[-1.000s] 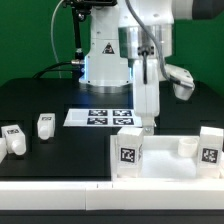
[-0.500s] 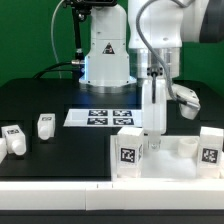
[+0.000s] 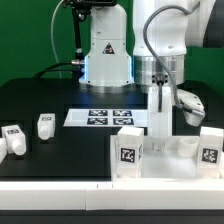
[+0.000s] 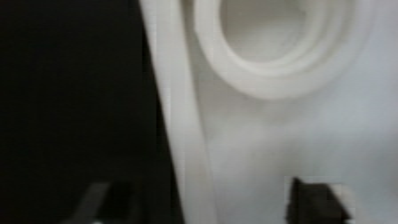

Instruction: Assemble square table

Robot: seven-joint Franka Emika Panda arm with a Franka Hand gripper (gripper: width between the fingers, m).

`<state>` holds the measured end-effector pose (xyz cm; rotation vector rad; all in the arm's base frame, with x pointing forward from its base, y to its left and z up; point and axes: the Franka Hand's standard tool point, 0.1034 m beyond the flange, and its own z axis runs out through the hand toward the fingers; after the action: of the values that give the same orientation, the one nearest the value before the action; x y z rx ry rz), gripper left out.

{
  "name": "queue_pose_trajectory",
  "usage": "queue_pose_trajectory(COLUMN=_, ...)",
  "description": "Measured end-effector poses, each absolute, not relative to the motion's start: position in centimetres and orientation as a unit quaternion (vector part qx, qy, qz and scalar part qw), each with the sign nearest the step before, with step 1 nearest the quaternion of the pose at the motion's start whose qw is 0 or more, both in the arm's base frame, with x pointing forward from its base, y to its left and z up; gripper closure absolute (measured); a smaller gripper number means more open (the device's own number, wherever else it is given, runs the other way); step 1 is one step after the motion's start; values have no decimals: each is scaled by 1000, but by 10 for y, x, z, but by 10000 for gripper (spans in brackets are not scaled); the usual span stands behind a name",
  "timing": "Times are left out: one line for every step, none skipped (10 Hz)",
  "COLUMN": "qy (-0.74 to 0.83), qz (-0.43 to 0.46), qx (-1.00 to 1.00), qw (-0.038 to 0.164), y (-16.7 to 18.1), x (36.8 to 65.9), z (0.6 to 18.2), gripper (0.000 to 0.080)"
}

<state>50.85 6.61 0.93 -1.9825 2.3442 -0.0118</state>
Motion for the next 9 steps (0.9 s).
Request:
queue_pose_trajectory(qy=763, qz=-4, qx=-646, qw=35, y=66, x=508, z=9, gripper=599)
queue_pose_trajectory(qy=761, qz=1, qx=-648, qw=32, y=67, x=505, z=7, gripper=731)
queue_pose_trajectory(qy=755, qz=1, qx=-655, qw=31, y=68, x=504, z=7, gripper=733)
queue_pose_trajectory(qy=752, qz=1, qx=-658, qw=31, y=68, x=504, z=7, gripper=733)
queue_pose_trajectory(qy=723, qz=2, qx=-690, qw=30, y=67, x=503, z=9, gripper=733)
queue_pose_trajectory(qy=687, qz=4, qx=-726, qw=31, y=63, x=502, z=15, gripper=733)
queue_pose_trajectory(qy=664, qz=-1, qx=-747, qw=33, y=53, x=499, z=18, gripper=746)
queue_pose_trajectory(qy=606, qz=-1, qx=-795, qw=28, y=34, x=491, z=20, gripper=746)
queue_pose_trajectory(qy=569, qz=-1, qx=-822, qw=24, y=21, x=486, z=19, gripper=745)
